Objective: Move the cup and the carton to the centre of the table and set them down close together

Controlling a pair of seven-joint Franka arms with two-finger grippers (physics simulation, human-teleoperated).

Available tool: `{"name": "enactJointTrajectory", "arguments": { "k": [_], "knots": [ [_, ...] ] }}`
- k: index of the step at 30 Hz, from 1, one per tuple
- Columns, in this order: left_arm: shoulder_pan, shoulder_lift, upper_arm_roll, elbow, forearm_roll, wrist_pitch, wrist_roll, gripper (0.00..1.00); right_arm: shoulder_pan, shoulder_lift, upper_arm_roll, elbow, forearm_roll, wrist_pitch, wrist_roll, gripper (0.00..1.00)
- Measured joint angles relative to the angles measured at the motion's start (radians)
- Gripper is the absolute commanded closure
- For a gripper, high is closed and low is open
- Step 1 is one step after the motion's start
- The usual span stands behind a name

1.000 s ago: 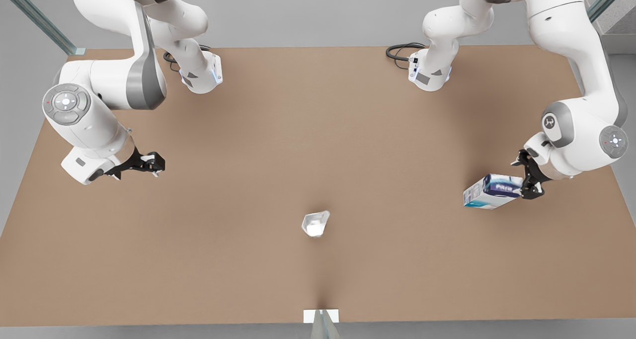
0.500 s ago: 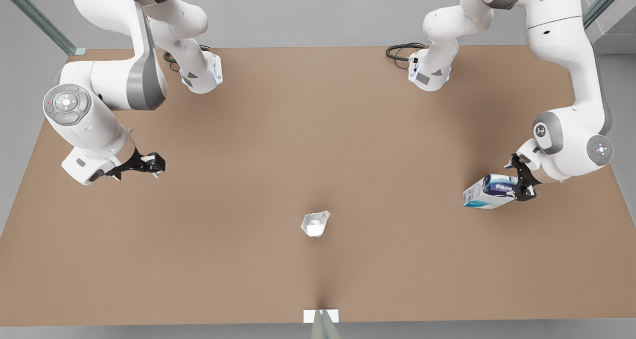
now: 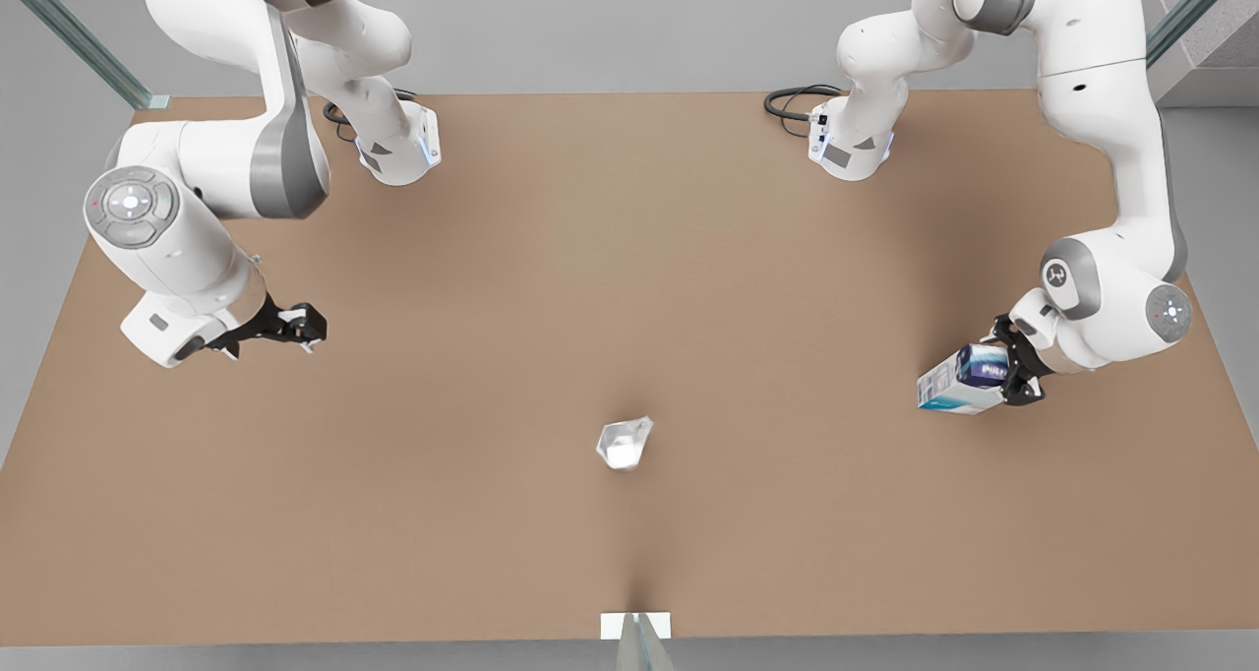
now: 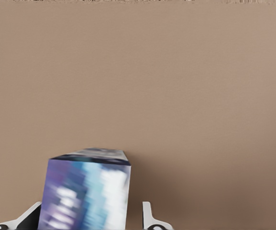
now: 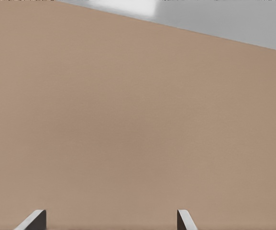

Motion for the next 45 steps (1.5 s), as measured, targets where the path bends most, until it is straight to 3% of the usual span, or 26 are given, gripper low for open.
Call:
{"name": "enactJointTrajectory", "arguments": {
  "k": [12, 17, 23, 36, 45],
  "knots": [
    [-0.009, 0.005, -0.002, 0.0, -0.088, 0.027, 0.026, 0.32, -0.001, -0.001, 0.0, 0.001, 0.0, 0.0, 0.0, 0.0],
    [-0.012, -0.057, -0.006, -0.004, -0.07, -0.011, 0.036, 0.32, -0.001, -0.001, 0.0, 0.001, 0.0, 0.0, 0.0, 0.0],
    [-0.025, -0.138, -0.138, -0.024, -0.071, -0.053, -0.211, 0.33, -0.001, -0.001, 0.0, 0.001, 0.0, 0.0, 0.0, 0.0],
    [-0.479, -0.161, -0.145, -0.03, -0.145, 0.002, -0.484, 0.32, 0.0, -0.001, 0.0, 0.003, 0.0, 0.0, 0.0, 0.0],
    [-0.583, -0.114, -0.14, 0.007, -0.195, 0.119, -0.624, 0.32, 0.0, -0.001, 0.0, 0.003, 0.0, 0.0, 0.0, 0.0]
  ]
}}
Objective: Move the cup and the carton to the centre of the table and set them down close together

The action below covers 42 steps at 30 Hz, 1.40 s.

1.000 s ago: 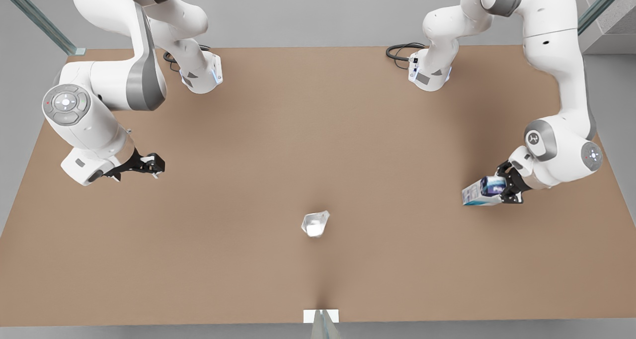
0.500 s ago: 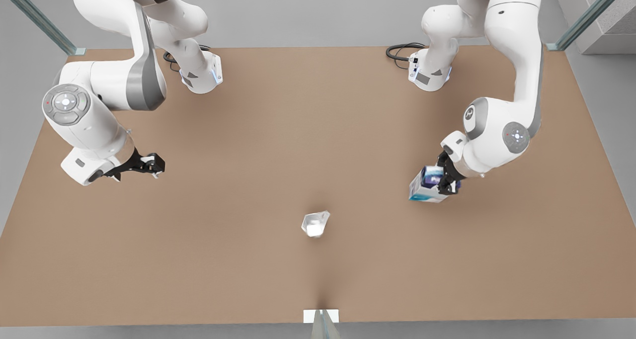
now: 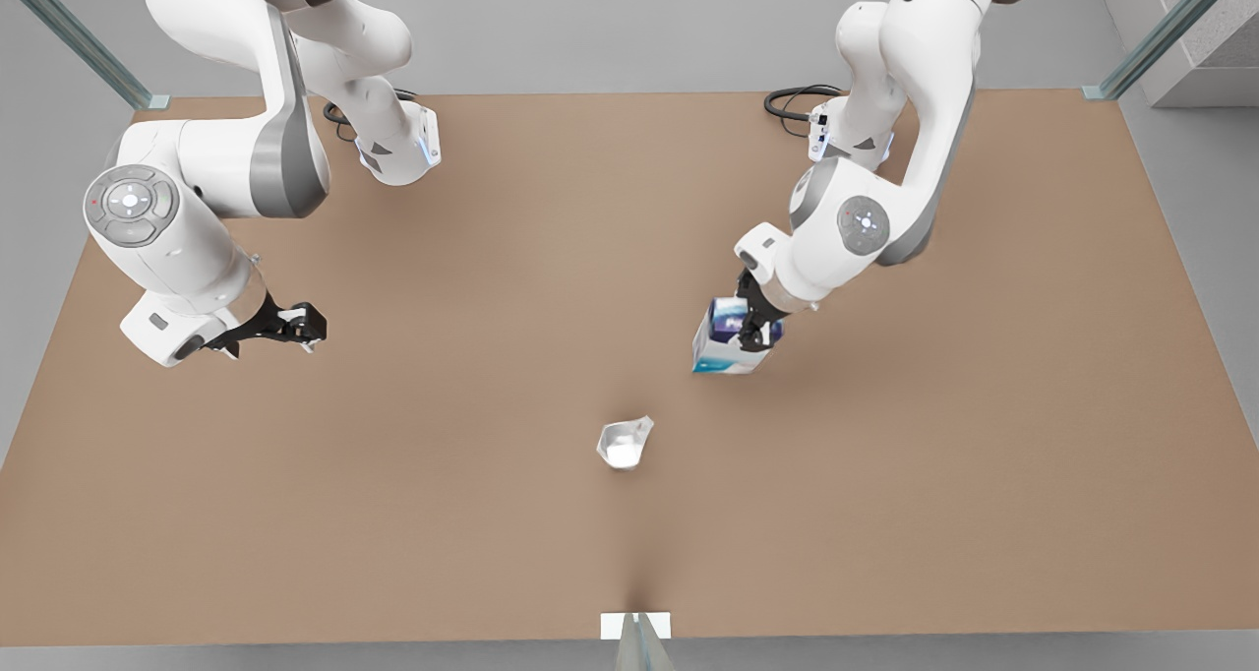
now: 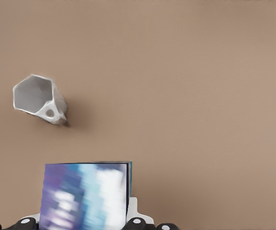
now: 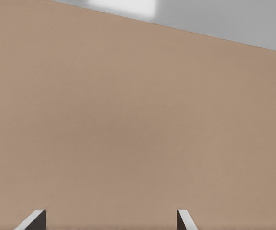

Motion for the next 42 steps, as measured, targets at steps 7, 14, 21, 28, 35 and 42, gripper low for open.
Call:
{"name": "enactJointTrajectory", "arguments": {
  "k": [7, 14, 21, 28, 35, 42],
  "knots": [
    [-0.125, 0.127, 0.001, 0.077, -0.017, 0.047, -0.03, 0.33, 0.001, -0.001, 0.0, 0.0, 0.0, 0.0, 0.0, 0.0],
    [-0.265, 0.207, 0.087, 0.146, -0.019, 0.103, -0.085, 0.33, 0.0, 0.001, 0.0, 0.0, 0.0, 0.0, 0.0, 0.0],
    [-0.29, 0.235, 0.094, 0.155, -0.03, 0.117, -0.11, 0.0, 0.001, 0.0, -0.001, 0.0, 0.0, 0.0, -0.001, 0.0],
    [-0.282, 0.223, 0.09, 0.145, -0.035, 0.109, -0.131, 0.0, 0.002, 0.001, -0.001, 0.0, 0.001, 0.0, 0.0, 0.0],
    [-0.232, 0.034, 0.095, 0.124, -0.064, -0.105, -0.2, 0.0, 0.001, 0.001, 0.0, 0.0, 0.002, 0.001, 0.0, 0.0],
    [0.198, 0.033, 0.093, 0.334, 0.152, -0.497, -1.313, 0.0, -0.002, 0.001, -0.002, 0.0, 0.002, 0.0, 0.0, 0.0]
  ]
}}
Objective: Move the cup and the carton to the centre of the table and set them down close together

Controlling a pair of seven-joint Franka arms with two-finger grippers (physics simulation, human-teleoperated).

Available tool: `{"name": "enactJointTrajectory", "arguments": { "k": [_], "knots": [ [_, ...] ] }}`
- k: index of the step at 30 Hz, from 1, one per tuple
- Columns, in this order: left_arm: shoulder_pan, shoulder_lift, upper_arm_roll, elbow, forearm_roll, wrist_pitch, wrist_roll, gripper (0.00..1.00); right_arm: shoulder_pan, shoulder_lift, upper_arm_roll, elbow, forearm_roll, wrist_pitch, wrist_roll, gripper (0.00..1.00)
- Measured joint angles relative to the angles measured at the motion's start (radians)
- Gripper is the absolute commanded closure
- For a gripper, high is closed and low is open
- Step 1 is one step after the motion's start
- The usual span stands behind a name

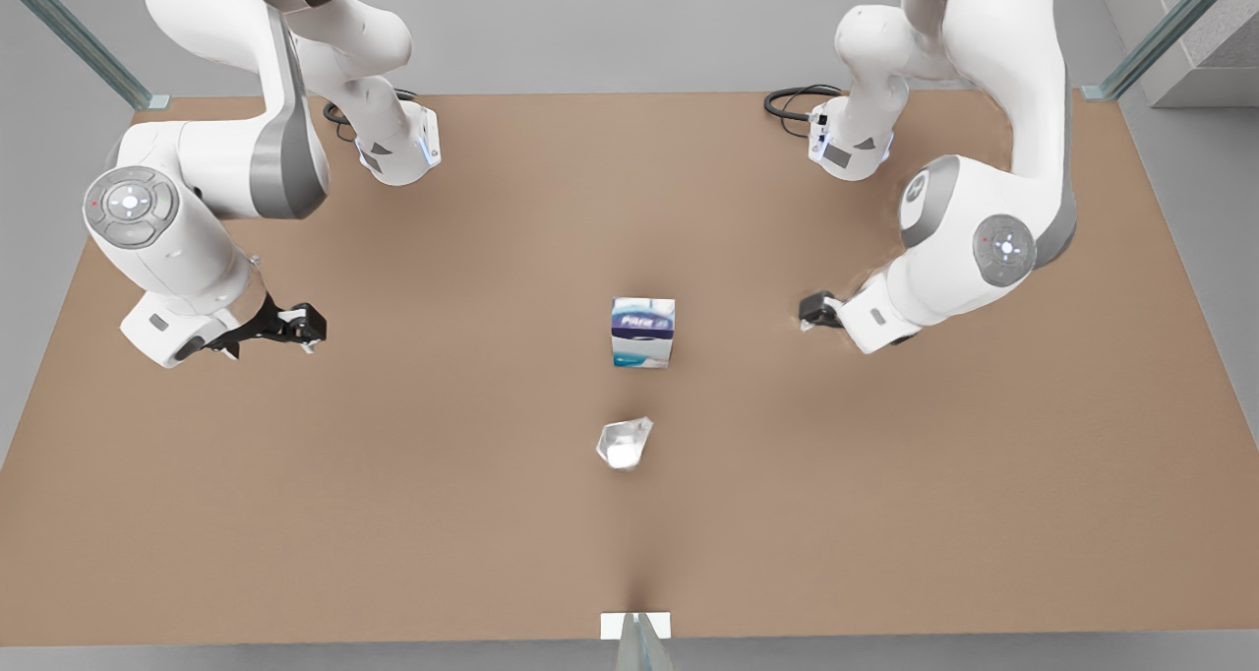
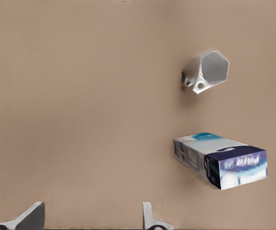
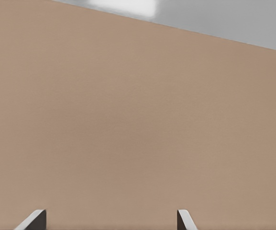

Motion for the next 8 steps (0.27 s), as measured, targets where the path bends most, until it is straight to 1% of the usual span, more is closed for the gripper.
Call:
{"name": "enactJointTrajectory", "arguments": {
  "k": [1, 2, 3, 5, 7, 8],
  "knots": [
    [0.02, -0.007, 0.042, 0.0, 0.051, -0.016, 0.007, 0.0, -0.001, 0.0, 0.001, 0.0, 0.0, 0.0, -0.001, 0.0],
    [0.034, -0.026, 0.135, -0.008, 0.077, -0.022, 0.02, 0.0, 0.001, 0.0, 0.0, 0.0, -0.001, 0.0, -0.001, 0.0],
    [0.052, -0.046, 0.15, -0.014, 0.098, -0.028, 0.021, 0.0, 0.0, 0.0, 0.0, 0.0, 0.0, 0.0, -0.001, 0.0],
    [0.12, -0.112, 0.148, -0.064, 0.134, -0.025, 0.047, 0.0, 0.0, 0.0, 0.0, 0.0, 0.0, 0.0, -0.001, 0.0],
    [0.199, -0.131, 0.15, -0.072, 0.146, -0.034, 0.033, 0.0, 0.002, 0.0, 0.0, 0.0, -0.001, 0.0, -0.001, 0.0],
    [0.186, -0.156, 0.149, -0.098, 0.15, -0.035, 0.035, 0.0, 0.002, 0.0, 0.001, 0.0, 0.0, 0.001, -0.001, 0.0]
  ]
}}
